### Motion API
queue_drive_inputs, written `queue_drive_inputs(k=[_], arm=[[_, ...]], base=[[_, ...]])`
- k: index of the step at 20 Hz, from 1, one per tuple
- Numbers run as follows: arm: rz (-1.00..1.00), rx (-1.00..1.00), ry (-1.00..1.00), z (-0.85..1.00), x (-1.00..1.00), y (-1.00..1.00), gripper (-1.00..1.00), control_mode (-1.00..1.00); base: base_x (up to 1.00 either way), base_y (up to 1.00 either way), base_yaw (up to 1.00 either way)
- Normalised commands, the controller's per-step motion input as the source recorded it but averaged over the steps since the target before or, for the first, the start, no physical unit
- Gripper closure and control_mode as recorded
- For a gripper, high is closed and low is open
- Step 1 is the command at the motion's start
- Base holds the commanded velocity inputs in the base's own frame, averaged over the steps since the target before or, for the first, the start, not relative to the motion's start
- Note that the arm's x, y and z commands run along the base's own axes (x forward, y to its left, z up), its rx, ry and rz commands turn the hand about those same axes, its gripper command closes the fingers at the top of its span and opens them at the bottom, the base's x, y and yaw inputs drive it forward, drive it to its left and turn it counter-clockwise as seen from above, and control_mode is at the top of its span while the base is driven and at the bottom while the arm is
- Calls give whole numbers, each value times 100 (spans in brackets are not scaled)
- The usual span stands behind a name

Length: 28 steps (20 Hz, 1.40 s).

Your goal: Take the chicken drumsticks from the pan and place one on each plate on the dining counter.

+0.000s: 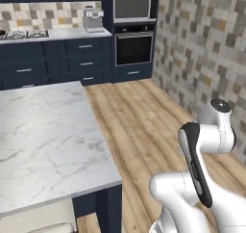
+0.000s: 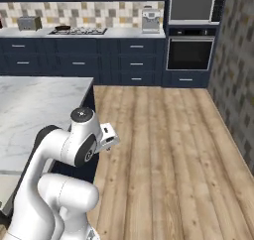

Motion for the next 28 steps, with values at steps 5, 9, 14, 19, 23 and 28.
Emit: queue_drive_inputs(k=[5,9,14,19,23,28], arm=[[0,0,0,0,0,0,-100,100],[0,0,0,0,0,0,-100,100],[0,0,0,0,0,0,-100,100],[0,0,0,0,0,0,-100,100],[0,0,0,0,0,0,-100,100],[0,0,0,0,0,0,-100,100]], base=[[99,-33,1],[100,-34,1],[84,-52,0],[14,-73,0],[36,-63,1],[86,-13,-5]])
